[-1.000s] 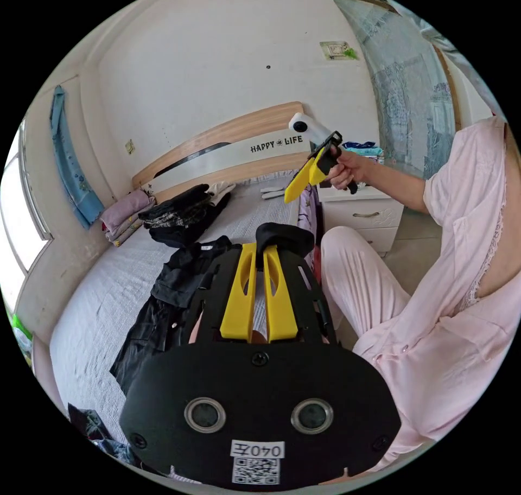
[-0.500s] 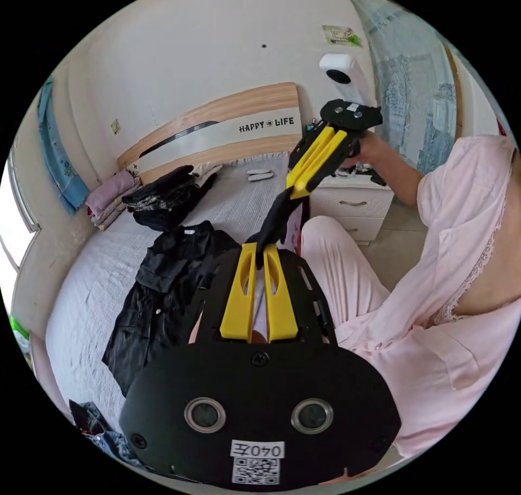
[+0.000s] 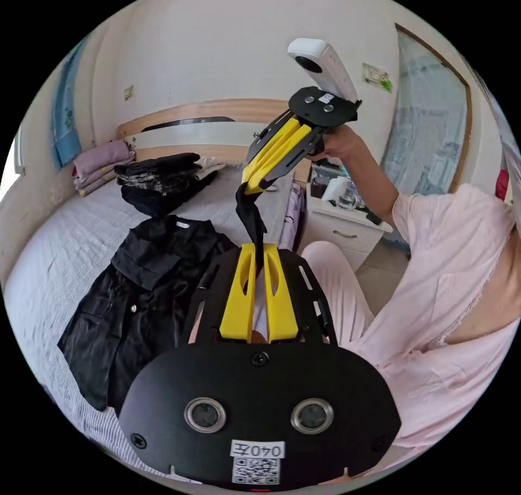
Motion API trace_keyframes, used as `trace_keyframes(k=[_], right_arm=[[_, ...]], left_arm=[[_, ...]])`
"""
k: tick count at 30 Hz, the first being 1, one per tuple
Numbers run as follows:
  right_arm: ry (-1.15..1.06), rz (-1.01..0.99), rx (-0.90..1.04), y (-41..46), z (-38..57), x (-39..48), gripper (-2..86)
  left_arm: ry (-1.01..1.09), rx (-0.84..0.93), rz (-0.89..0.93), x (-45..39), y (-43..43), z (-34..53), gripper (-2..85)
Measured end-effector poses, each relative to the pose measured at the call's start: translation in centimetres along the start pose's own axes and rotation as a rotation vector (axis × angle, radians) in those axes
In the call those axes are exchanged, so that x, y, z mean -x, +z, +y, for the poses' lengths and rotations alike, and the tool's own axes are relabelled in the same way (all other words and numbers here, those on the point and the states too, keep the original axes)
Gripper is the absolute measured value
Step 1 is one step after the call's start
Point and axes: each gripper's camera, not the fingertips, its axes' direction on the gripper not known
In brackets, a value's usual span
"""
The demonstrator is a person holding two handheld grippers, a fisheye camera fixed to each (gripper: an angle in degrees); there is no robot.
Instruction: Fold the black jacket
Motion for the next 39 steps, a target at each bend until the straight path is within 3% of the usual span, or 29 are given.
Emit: trace_keyframes(k=[6, 9, 14, 20, 22, 24, 27, 31, 34, 35, 37, 39], right_arm=[[0.239, 0.038, 0.012, 6.6, -11.7, -13.1, 7.6], [0.364, -0.017, -0.041, 9.7, -11.2, -16.7, 6.5], [0.444, -0.14, 0.133, 20.1, -6.1, -17.3, 6.1], [0.471, -0.318, 0.205, 27.7, -3.3, -17.0, 4.9], [0.499, -0.277, 0.271, 29.9, -2.6, -17.6, 3.8], [0.535, -0.33, 0.299, 31.4, -2.2, -18.6, 2.3], [0.563, -0.389, 0.187, 30.1, -2.6, -20.3, 0.8], [0.585, -0.28, 0.125, 29.0, -2.5, -21.7, -0.7], [0.604, -0.18, 0.337, 33.6, -0.9, -22.6, -0.8], [0.627, -0.229, 0.37, 34.8, 0.0, -23.1, -0.8], [0.69, -0.212, 0.33, 33.1, 0.3, -23.7, -0.6], [0.646, -0.071, 0.241, 29.5, -1.0, -22.2, -0.1]], left_arm=[[-0.33, -0.073, -0.112, 21.0, -1.4, -2.7, -1.1], [-0.516, 0.022, -0.115, 30.5, 1.6, -0.3, -1.3], [-0.667, 0.068, -0.024, 37.6, 5.9, 4.9, -1.4], [-0.502, -0.148, 0.082, 37.6, 3.5, 5.6, -0.8], [-0.568, -0.002, -0.034, 38.7, 4.0, 5.9, 0.1], [-0.622, 0.265, -0.217, 39.9, 5.2, 7.1, 2.6], [-0.622, 0.222, -0.277, 38.4, 1.8, 7.7, 3.9], [-0.531, 0.144, -0.307, 33.0, -3.1, 8.0, 2.8], [-0.444, 0.229, -0.27, 26.7, -3.9, 9.0, 3.6], [-0.444, 0.261, -0.259, 24.4, -4.1, 9.9, 4.3], [-0.444, 0.304, -0.273, 21.3, -4.5, 11.5, 5.1], [-0.436, 0.362, -0.331, 17.8, -5.3, 13.9, 6.2]])
